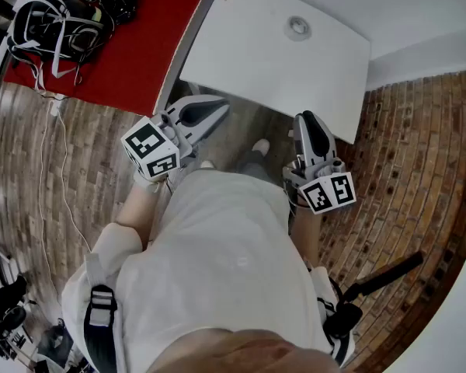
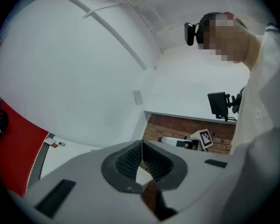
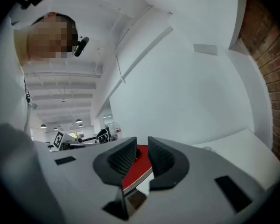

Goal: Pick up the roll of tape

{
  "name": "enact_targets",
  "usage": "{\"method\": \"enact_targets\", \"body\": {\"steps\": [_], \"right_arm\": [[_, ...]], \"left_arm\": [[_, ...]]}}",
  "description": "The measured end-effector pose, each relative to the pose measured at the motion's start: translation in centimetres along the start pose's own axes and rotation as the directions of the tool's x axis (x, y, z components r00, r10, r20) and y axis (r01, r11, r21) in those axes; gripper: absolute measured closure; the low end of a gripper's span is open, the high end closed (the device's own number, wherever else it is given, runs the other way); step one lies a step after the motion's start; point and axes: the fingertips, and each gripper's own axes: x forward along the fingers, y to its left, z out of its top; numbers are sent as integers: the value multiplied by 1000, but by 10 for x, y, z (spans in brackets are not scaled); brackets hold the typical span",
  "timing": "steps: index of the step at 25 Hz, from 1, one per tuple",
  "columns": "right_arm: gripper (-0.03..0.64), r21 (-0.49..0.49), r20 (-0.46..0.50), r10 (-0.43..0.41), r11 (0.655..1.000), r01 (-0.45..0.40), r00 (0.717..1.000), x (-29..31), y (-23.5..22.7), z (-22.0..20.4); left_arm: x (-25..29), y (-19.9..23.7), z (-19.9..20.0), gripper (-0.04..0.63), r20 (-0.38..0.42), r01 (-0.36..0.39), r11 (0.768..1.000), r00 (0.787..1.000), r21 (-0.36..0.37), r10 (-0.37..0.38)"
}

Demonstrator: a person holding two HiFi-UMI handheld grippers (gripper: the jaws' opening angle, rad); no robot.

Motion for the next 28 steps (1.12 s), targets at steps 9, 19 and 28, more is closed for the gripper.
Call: {"method": "enact_targets", "body": {"steps": [9,19,28], "right_arm": [[545,24,5,17,1000,-17,1000,13,-35,0],[545,73,-10,29,997,-28,1000,42,-124,5],[545,93,-36,51,994,-48,998,84,-216,19]], "left_arm": [[27,16,-11,586,2,-18,1000,1000,13,18],[103,46,-17,586,-70,-70,998,995,3,70],[181,90,-17,586,-106,-118,993,987,-6,116]]}}
